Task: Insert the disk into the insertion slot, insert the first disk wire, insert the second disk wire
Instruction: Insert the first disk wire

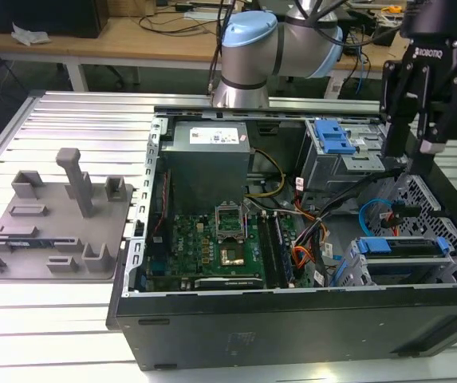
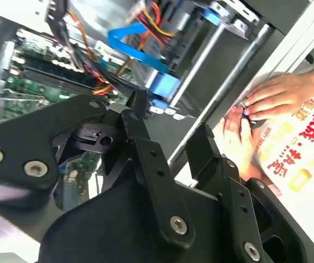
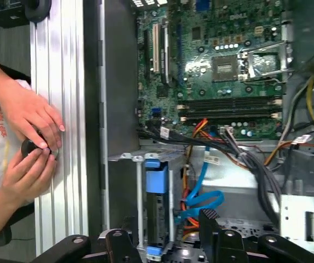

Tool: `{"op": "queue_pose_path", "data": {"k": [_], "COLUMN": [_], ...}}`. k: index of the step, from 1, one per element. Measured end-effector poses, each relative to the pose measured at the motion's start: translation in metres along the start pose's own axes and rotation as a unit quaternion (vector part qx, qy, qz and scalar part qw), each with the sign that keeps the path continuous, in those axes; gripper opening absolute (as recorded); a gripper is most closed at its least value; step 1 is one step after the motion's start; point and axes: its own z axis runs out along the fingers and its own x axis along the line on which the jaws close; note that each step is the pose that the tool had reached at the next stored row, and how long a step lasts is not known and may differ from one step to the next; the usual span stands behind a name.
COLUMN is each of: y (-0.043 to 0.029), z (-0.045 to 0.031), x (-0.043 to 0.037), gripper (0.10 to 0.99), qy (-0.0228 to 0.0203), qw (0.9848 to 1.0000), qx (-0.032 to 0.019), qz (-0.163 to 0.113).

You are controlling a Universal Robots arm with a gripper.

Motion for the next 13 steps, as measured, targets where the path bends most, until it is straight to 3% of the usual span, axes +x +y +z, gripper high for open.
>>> {"op": "queue_pose_path", "data": {"k": [3, 6, 10, 13], "y": [0.0000, -0.0020, -0.0022, -0.0026], "z": [-0.0021, -0.0013, -0.0012, 0.0049], "x": [-0.0102, -0.0111, -0.0111, -0.0129], "gripper": [0.561, 0.561, 0.561, 0.561], "qy": [0.0036, 0.0058, 0.0057, 0.0058], "qw": [1.0000, 1.0000, 1.0000, 1.0000], "qx": [0.0006, 0.0011, 0.0010, 0.0011], "qz": [0.000, 0.000, 0.000, 0.000]}}
